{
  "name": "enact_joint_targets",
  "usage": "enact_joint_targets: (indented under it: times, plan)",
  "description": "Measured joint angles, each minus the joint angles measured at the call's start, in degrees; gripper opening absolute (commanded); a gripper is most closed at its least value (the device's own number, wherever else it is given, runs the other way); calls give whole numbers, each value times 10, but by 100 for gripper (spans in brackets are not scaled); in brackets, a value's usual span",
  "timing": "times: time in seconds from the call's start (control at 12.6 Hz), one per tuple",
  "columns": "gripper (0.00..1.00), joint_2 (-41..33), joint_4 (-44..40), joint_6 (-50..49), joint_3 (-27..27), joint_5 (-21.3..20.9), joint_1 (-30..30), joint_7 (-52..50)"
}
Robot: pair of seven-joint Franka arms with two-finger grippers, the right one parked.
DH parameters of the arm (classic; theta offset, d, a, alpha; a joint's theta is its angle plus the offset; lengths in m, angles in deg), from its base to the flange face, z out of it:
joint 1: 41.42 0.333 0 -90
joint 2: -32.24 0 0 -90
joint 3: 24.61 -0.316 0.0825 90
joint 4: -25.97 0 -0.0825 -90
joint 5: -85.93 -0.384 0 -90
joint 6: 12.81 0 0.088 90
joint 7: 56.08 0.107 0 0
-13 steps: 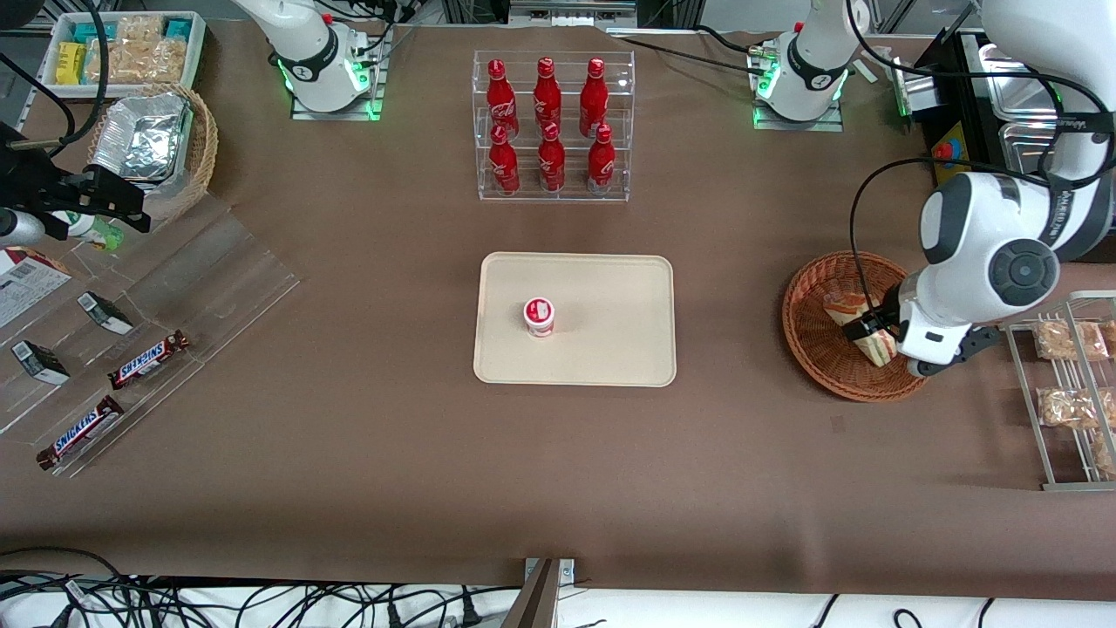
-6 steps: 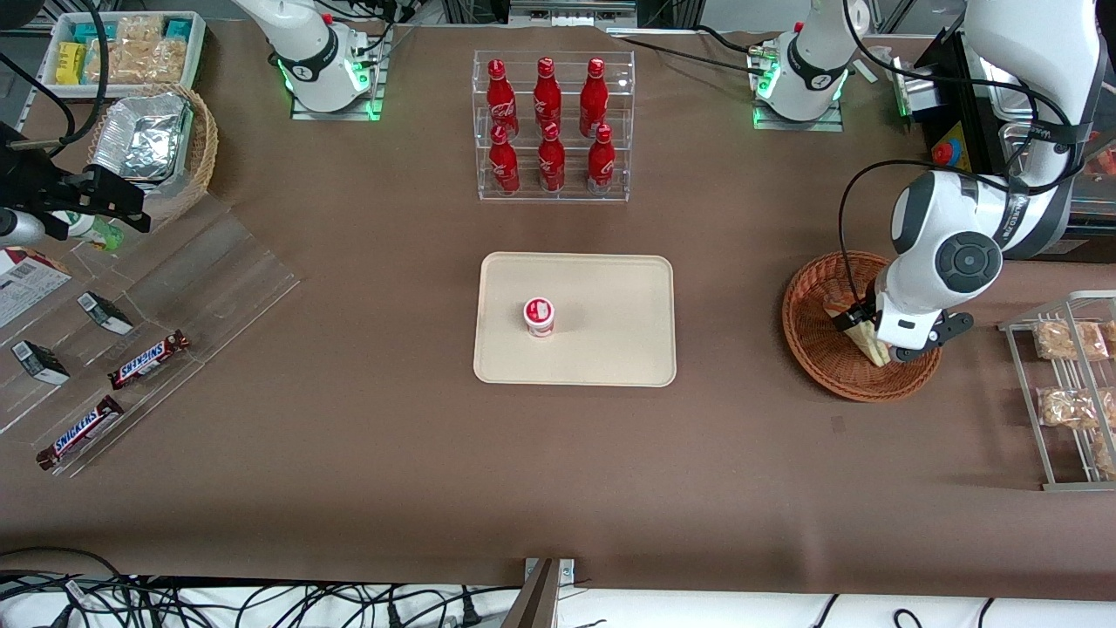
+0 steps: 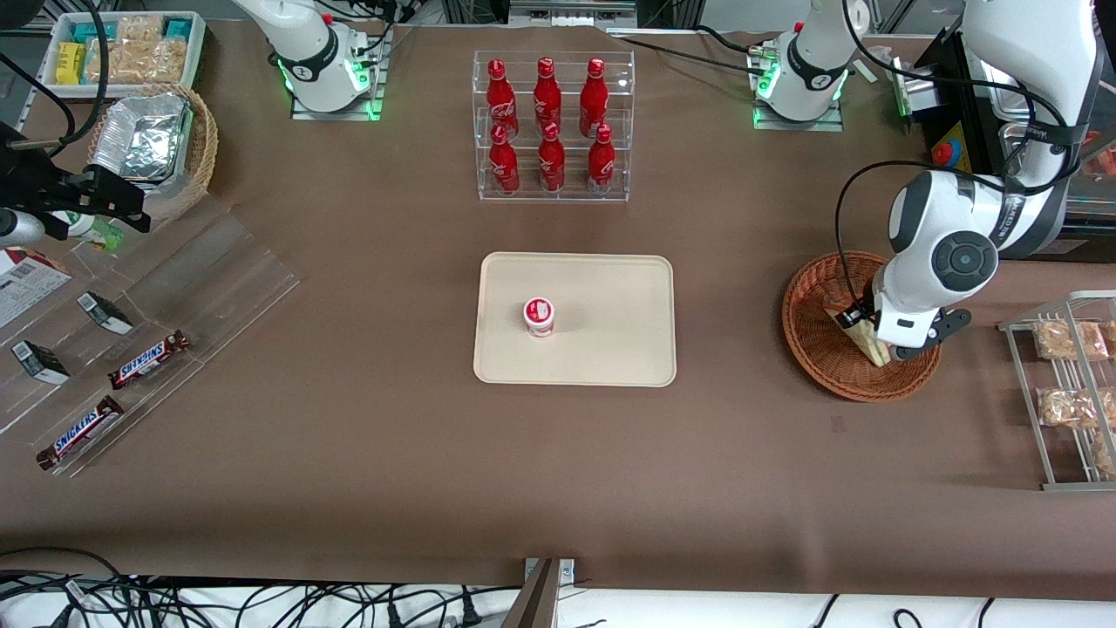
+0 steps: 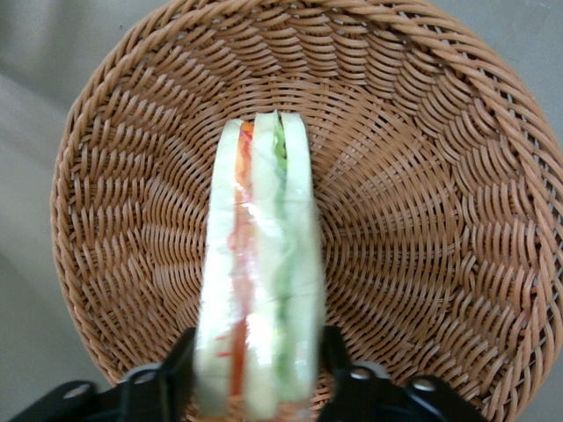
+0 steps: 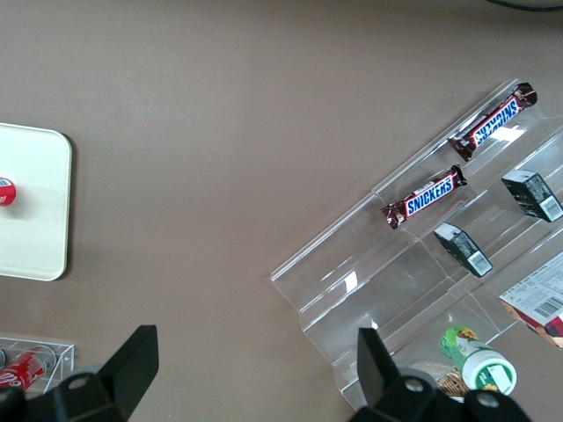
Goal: Place sandwich from basket to tray
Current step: 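Close the left gripper on the wrapped sandwich, then lift the sandwich and carry it over the cream tray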
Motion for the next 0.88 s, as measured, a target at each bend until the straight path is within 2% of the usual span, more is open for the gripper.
enact_joint_targets:
  times: [0.16,0.4,0.64,0.88]
  plan:
    - [26,-1,0,0,0,0,0,-1]
    - [26,-8,-8,-23,4,0,0,0]
    - [26,-18,-65,-124,25,-1,-1,23]
    - [24,-35,-145,-242,79,0,-3,52]
